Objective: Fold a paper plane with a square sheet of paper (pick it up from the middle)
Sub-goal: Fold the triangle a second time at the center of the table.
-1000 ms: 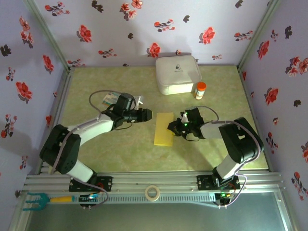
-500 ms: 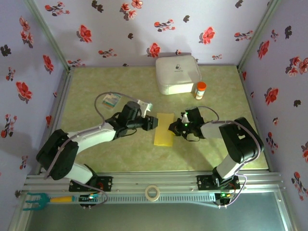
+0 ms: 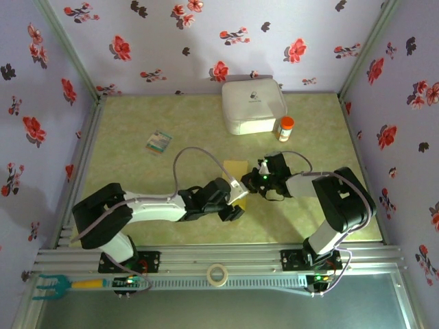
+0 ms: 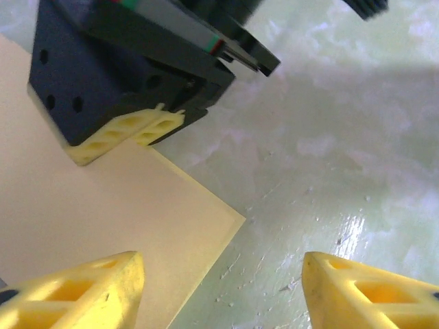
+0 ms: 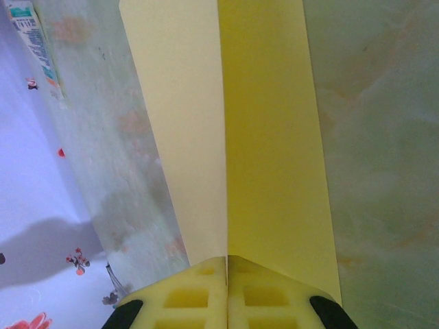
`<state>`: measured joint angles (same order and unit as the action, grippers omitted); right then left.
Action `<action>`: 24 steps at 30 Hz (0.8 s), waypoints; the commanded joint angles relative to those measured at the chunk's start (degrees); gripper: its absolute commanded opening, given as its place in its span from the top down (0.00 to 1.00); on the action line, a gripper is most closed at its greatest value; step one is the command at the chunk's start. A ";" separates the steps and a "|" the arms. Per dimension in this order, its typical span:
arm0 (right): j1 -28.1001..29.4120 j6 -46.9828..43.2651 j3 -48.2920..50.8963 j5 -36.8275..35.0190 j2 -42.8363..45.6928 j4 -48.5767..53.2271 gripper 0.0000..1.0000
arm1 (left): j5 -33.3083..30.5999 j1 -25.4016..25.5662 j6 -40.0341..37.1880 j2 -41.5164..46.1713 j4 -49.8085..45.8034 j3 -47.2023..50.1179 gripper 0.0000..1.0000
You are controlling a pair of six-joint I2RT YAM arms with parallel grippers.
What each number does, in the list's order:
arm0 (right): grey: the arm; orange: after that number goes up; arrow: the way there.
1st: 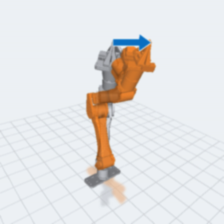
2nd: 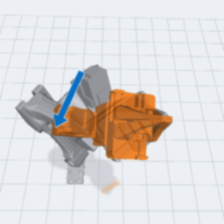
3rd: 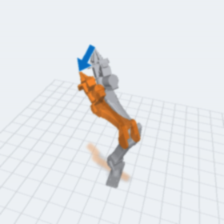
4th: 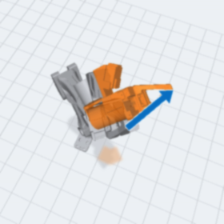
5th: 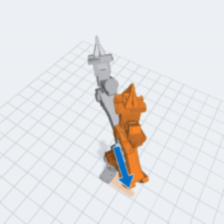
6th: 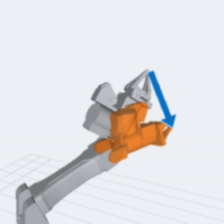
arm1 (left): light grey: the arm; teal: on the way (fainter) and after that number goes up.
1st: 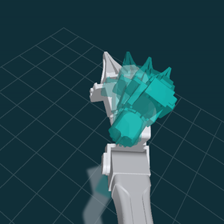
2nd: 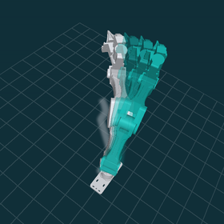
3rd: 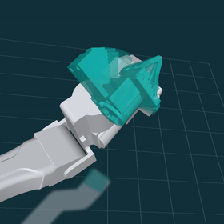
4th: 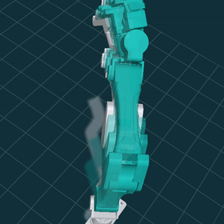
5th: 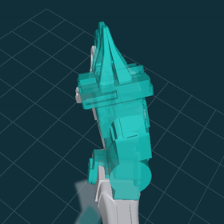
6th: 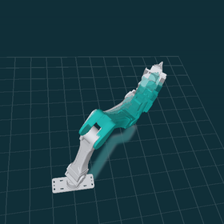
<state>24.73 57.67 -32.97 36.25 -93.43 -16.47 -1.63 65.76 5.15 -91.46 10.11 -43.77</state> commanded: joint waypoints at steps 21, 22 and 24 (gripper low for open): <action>-0.39 1.48 -0.83 0.62 0.61 -0.94 0.92 | -17.04 4.58 -9.76 -6.93 -2.86 -6.60 0.50; -0.39 1.48 -0.83 0.58 0.66 -0.93 0.92 | -17.01 4.59 -9.72 -6.88 -2.75 -6.60 0.53; -0.39 1.48 -0.84 0.60 0.81 -0.85 0.91 | -17.10 4.58 -9.73 -6.80 -2.88 -6.63 0.58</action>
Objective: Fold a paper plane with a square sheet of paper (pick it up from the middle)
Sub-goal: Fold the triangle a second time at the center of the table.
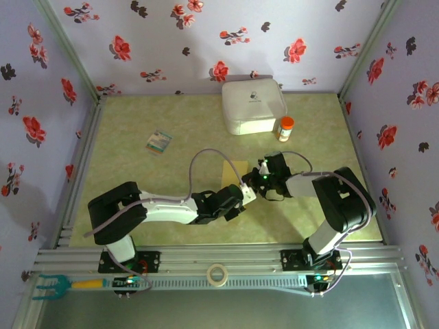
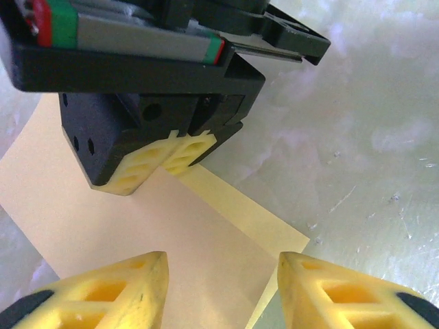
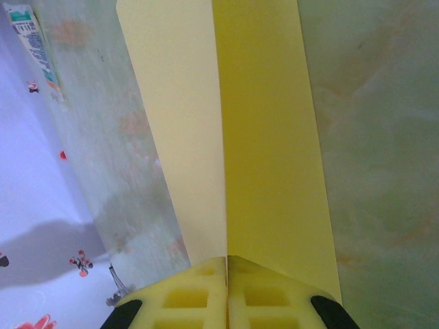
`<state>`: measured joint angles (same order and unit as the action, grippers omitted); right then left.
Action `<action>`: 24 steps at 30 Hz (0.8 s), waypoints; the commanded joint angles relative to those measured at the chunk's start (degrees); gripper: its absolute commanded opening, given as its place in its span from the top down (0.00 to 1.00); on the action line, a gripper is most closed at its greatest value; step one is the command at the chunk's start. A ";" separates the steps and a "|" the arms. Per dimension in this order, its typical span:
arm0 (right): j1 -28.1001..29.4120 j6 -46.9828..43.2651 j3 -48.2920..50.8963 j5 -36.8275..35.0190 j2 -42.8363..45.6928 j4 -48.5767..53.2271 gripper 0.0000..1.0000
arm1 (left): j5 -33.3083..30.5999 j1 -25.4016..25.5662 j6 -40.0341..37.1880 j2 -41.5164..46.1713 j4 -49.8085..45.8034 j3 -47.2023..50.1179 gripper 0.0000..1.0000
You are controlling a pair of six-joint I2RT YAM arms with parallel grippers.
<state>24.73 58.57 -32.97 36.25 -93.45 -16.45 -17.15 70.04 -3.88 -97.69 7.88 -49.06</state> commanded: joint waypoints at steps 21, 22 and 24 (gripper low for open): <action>-0.89 -1.26 -0.64 -1.57 2.68 2.96 0.76 | -0.01 -0.67 3.09 2.30 -0.76 -0.53 0.95; -0.98 -1.41 -0.60 -1.75 2.96 3.40 0.73 | 1.24 -1.09 3.77 2.70 -0.76 -0.39 0.97; -1.17 -1.69 -0.52 -1.99 3.40 3.95 0.71 | 4.12 -2.20 5.25 3.32 -0.68 -0.12 0.99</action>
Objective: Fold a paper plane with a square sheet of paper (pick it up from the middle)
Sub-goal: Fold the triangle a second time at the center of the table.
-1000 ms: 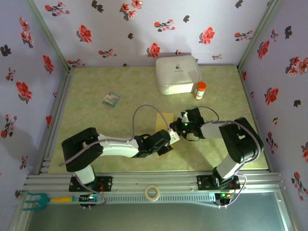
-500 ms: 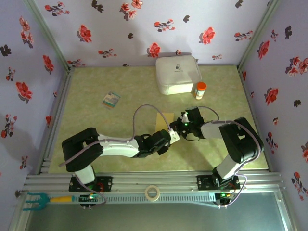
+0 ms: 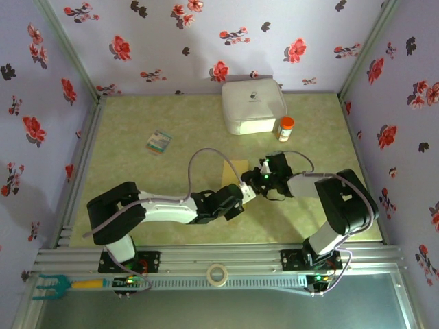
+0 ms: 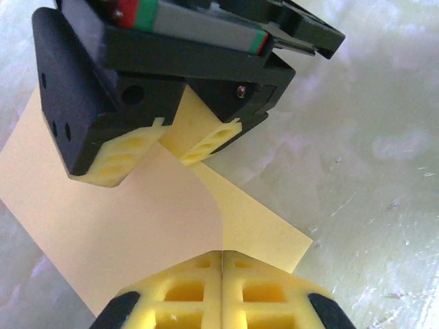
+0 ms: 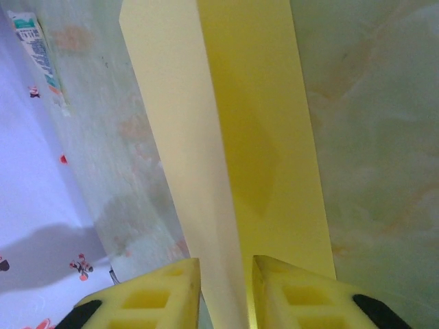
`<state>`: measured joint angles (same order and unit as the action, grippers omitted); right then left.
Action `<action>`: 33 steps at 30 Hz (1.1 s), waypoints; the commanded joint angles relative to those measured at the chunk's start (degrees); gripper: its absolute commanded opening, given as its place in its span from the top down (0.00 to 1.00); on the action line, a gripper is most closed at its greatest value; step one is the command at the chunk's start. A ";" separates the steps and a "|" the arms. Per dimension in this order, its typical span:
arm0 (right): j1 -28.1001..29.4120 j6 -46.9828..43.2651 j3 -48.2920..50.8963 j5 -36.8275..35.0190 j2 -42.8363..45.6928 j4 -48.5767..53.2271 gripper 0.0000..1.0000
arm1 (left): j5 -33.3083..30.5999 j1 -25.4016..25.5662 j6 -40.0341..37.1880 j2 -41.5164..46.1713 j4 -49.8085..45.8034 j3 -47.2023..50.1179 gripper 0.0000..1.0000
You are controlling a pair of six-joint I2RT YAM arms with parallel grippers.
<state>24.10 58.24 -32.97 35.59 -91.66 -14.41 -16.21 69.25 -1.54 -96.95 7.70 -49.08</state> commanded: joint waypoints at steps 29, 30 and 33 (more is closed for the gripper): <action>4.21 1.23 7.57 -7.76 14.11 5.83 0.92 | 28.84 -14.85 20.02 4.49 6.45 4.35 1.00; 4.53 1.55 7.39 -7.22 13.33 4.71 0.93 | 28.85 -14.90 19.92 4.44 6.25 4.34 1.00; 5.24 2.44 6.79 -6.22 11.20 1.63 0.93 | 28.86 -14.94 19.83 4.22 5.88 4.08 1.00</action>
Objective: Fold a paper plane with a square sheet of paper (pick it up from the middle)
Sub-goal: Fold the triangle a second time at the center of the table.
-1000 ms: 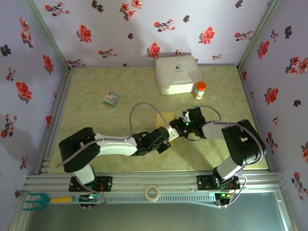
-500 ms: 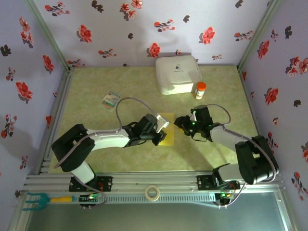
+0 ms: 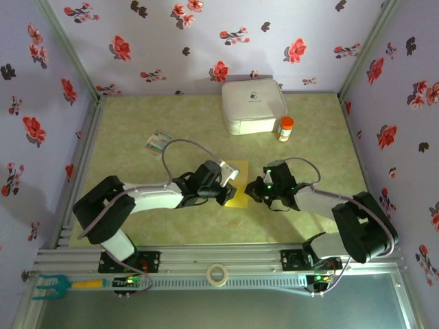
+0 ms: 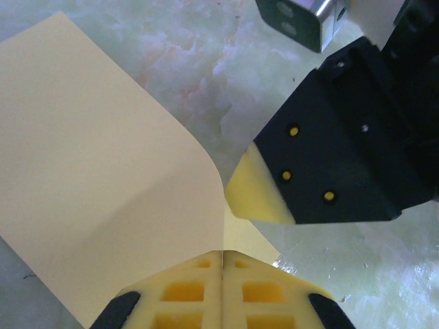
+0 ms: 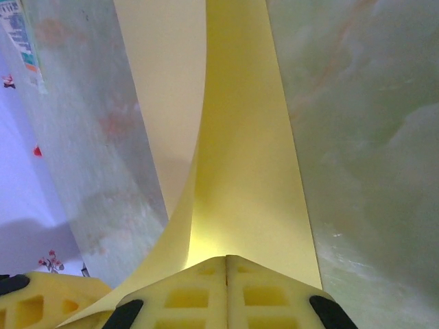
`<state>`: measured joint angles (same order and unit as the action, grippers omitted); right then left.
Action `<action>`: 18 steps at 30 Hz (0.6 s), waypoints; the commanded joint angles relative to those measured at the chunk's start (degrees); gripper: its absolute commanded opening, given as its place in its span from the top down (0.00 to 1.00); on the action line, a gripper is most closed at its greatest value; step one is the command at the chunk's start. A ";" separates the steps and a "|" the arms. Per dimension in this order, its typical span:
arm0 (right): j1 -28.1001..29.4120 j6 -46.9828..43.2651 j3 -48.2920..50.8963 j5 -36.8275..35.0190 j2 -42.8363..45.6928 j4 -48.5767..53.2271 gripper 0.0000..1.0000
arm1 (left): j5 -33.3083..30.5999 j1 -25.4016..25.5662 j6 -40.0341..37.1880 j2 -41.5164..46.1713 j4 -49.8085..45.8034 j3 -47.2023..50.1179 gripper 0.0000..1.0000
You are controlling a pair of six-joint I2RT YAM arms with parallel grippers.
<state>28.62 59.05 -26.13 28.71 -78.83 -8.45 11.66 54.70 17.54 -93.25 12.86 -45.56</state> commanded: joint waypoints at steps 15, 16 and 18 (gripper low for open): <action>1.00 3.38 -0.15 1.44 -3.91 -8.28 0.94 | 3.62 -1.17 0.74 -1.58 -1.96 -0.97 0.90; 1.00 3.39 -0.18 1.36 -3.92 -8.26 0.94 | 3.73 -1.28 0.74 -1.58 -1.94 -0.94 0.92; 1.00 3.27 -0.24 1.39 -4.12 -7.93 0.94 | 4.39 -1.43 0.81 -1.67 -1.79 -1.02 0.95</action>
<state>29.15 62.02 -26.13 30.00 -82.43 -16.05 14.41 53.82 17.93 -94.28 11.51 -45.58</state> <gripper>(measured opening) 0.066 0.057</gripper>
